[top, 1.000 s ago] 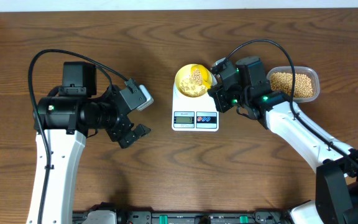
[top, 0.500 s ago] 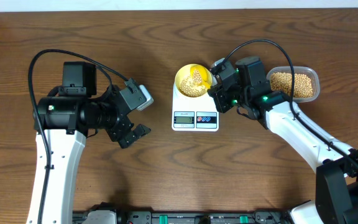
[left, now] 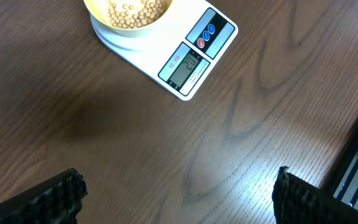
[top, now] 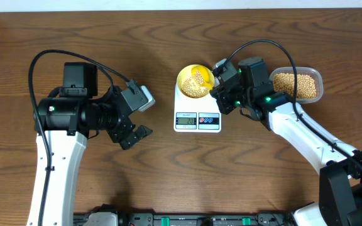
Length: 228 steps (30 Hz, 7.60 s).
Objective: Scoop item into bowl and weigh 50g on scale
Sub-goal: 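Hold the tipped scoop over the bowl, shaking out remaining soybeans, then carry the empty yellow scoop right back to the soybean tub, then dip the scoop into the soybeans in the tub with the right gripper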
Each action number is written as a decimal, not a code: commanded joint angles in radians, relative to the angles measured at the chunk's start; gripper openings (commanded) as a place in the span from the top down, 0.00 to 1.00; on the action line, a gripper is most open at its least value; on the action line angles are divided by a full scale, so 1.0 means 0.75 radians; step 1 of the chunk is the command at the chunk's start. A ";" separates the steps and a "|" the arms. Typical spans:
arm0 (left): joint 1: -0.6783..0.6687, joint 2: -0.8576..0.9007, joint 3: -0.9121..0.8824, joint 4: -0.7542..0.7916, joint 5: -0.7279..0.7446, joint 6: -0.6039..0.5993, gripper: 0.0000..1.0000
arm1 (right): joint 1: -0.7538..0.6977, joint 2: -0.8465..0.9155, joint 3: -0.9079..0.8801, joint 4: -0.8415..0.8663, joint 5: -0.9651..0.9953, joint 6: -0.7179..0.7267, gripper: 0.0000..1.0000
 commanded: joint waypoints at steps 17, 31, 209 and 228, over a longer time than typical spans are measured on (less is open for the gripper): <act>0.007 0.004 0.008 -0.004 0.011 0.013 0.02 | 0.011 0.011 0.003 0.005 0.047 -0.136 0.99; 0.007 0.004 0.008 -0.004 0.011 0.013 0.02 | 0.011 0.011 0.003 0.007 0.046 -0.322 0.99; 0.007 0.004 0.007 -0.004 0.011 0.013 0.02 | -0.547 -0.061 0.004 -0.591 0.635 0.066 0.99; 0.007 0.004 0.008 -0.004 0.011 0.013 0.02 | -0.707 -0.061 0.004 -0.588 0.019 0.234 0.99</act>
